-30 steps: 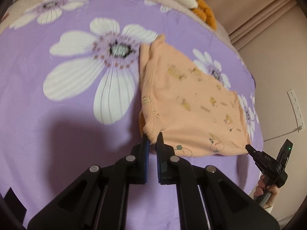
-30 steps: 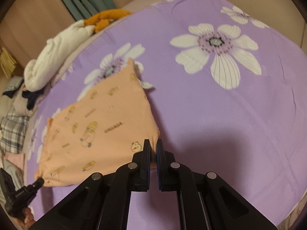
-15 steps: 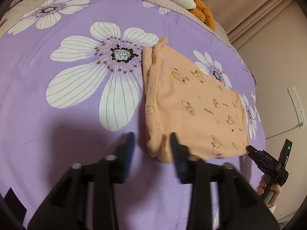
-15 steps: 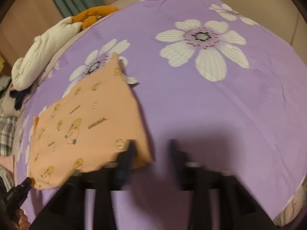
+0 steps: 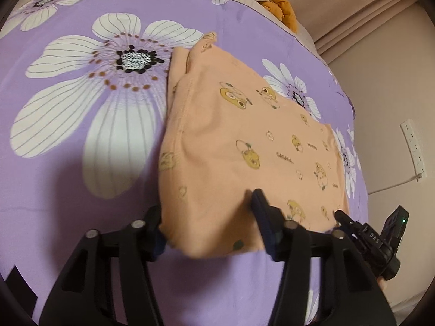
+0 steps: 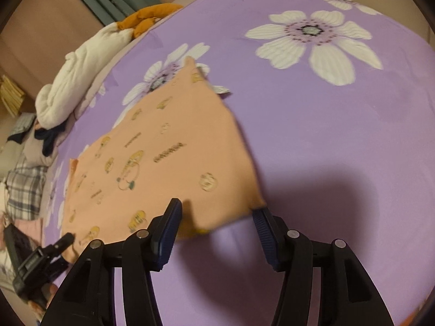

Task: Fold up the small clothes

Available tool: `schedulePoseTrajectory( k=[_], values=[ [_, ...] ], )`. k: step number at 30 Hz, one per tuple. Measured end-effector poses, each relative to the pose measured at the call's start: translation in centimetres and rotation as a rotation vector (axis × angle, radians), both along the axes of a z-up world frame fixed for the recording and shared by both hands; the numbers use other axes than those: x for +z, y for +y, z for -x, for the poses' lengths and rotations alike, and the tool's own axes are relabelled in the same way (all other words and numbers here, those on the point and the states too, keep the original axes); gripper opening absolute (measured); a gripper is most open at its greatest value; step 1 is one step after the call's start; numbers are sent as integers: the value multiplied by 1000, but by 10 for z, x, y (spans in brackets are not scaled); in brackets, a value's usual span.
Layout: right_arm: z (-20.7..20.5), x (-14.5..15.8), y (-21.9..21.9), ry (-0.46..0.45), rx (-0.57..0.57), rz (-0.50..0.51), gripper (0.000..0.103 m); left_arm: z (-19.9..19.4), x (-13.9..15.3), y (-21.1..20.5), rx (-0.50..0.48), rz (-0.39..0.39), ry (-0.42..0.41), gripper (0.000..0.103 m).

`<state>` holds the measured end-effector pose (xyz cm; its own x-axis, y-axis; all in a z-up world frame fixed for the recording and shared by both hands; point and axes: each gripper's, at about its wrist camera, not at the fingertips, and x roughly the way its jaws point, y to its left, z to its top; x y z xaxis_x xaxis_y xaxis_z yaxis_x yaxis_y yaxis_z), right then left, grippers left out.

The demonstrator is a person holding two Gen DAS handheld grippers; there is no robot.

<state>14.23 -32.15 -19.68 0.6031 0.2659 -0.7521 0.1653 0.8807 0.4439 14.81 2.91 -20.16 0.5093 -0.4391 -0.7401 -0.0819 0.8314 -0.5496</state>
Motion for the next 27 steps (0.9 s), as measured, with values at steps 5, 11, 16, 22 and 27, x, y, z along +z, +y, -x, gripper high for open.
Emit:
schedulePoseTrajectory(
  k=[5,11,16,22,27],
  values=[
    [-13,-2,5,-15,-9,-5,25,-10,-6,-1,15,43,47,14],
    [3,13,-1,-74,-20,-8,7,7,16,-2,30,22,-10,10],
    [26,41,2,-151,-10,34,6,29,40,-8,3,15,-57,10],
    [47,55,8,-173,21,65,6,59,48,-11,-25,-33,-43,10],
    [65,54,8,-174,35,58,6,81,44,-7,-22,-38,-17,10]
  ],
)
